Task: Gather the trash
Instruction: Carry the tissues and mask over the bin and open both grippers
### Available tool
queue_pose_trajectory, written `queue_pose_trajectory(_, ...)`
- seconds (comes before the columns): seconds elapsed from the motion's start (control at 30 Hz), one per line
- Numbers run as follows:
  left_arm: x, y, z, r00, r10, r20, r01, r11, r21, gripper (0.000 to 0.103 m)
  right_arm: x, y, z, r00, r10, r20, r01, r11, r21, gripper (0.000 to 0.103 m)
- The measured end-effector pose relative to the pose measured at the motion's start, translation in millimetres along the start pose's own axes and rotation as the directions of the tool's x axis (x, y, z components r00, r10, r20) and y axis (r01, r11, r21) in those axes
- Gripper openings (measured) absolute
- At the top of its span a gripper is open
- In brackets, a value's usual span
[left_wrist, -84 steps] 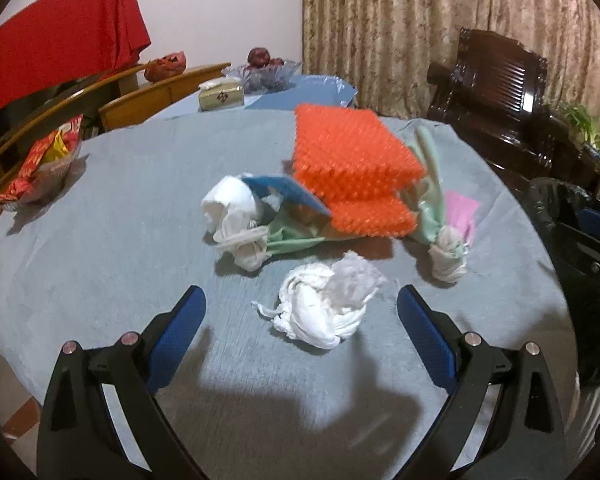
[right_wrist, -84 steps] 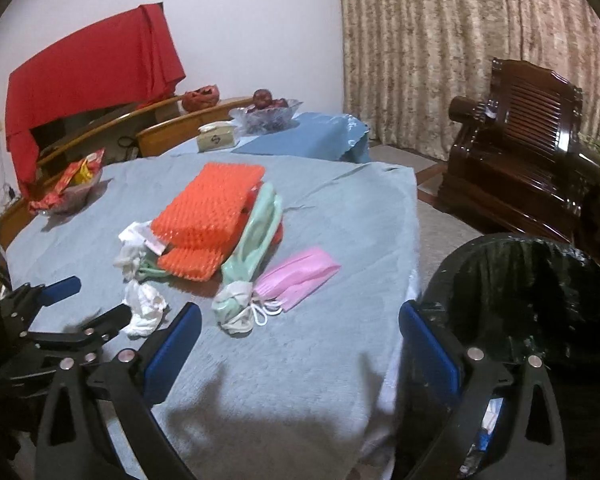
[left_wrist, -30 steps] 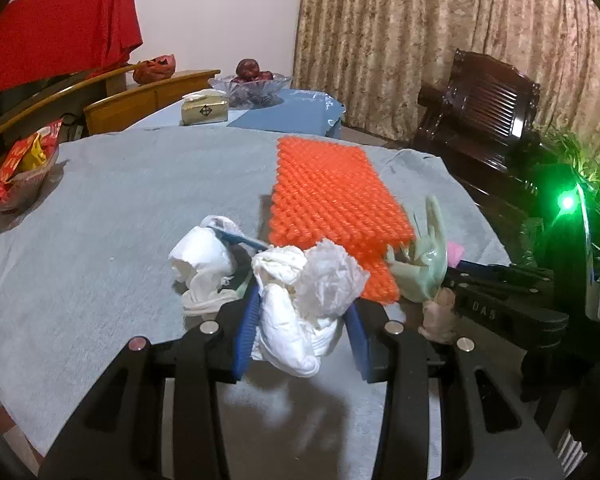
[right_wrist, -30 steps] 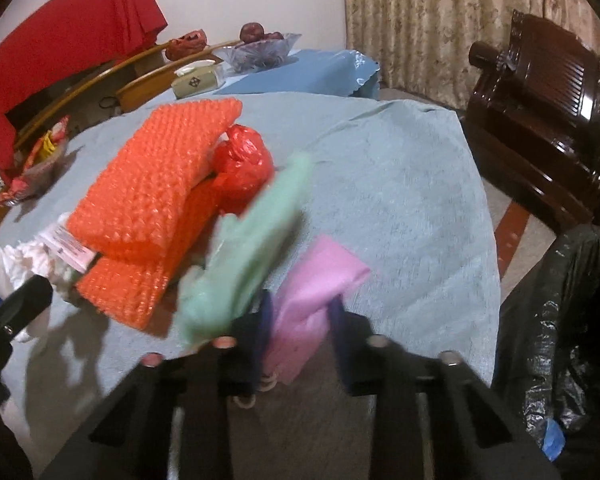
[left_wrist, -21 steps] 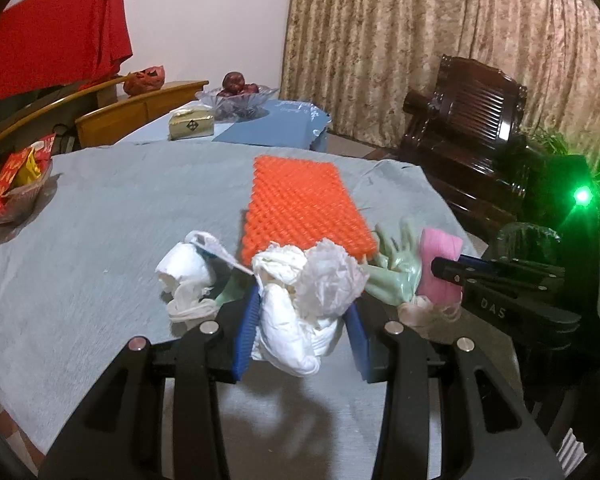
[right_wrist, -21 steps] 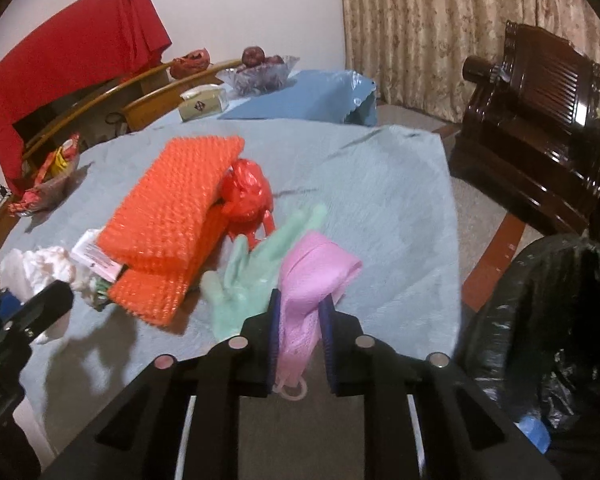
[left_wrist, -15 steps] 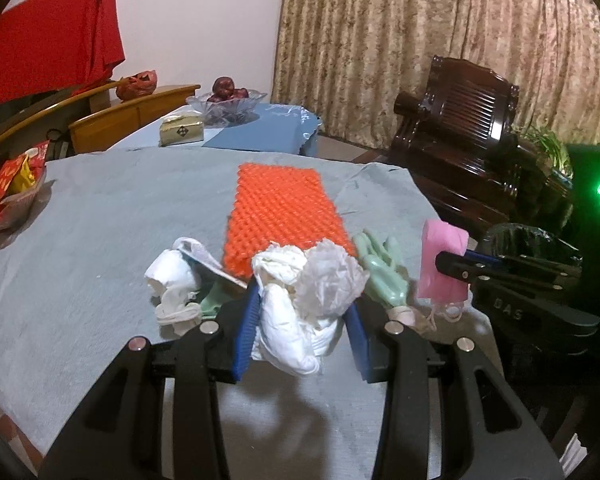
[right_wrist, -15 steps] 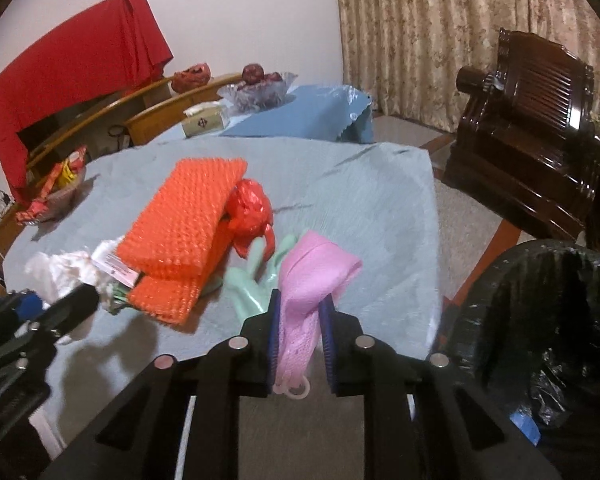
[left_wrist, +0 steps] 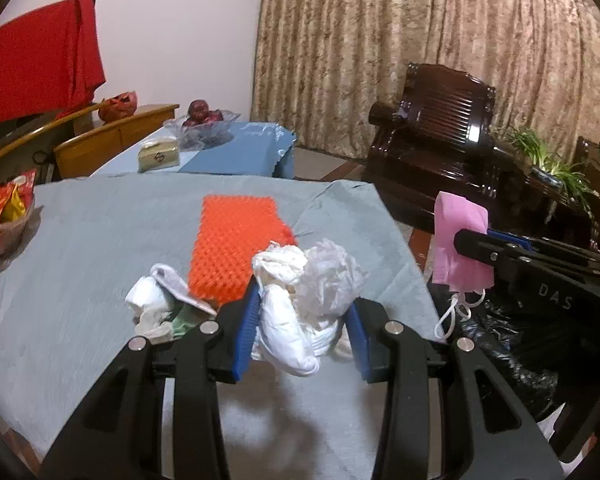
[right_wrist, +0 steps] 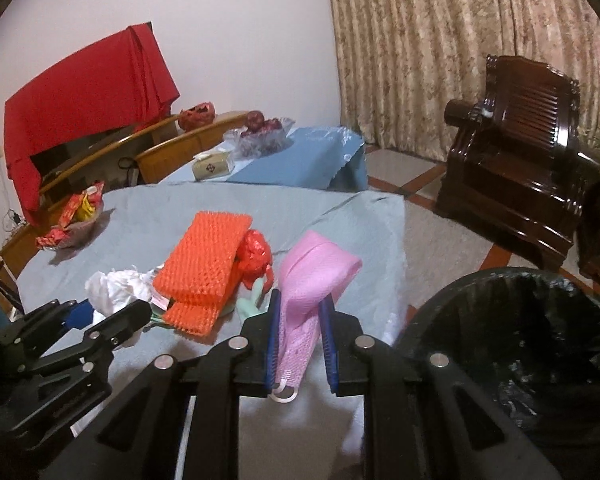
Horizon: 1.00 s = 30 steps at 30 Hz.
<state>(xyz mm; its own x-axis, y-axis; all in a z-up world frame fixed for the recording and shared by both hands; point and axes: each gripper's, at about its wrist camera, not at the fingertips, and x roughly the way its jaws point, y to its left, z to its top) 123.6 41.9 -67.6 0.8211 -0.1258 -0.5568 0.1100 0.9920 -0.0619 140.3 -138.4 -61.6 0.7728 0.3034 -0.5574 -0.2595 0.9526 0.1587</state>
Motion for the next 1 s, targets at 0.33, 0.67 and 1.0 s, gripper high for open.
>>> queue_pose_trajectory(0.33,-2.5,-43.1,10.5,0.997,-0.080,0.003,0.080,0.996,0.045,0.038,-38.7,-34.4,0.0,0.996,-0.076,0.046,0.074,0.997,0.033,0.018)
queue_pose_trajectory(0.67,10.2,-104.9,19.8,0.981,-0.194,-0.002,0.193,0.975,0.106,0.038,-74.2,-91.7,-13.8,0.980,-0.194,0.054,0.188,0.978,0.094,0.018)
queue_pose_trajectory(1.0,33.0,-173.1,22.2,0.953,-0.302,-0.022,0.301,0.938,0.172,0.038,-91.3,-146.1,-33.4,0.951,-0.308,0.020,0.302,0.943,0.141,0.018)
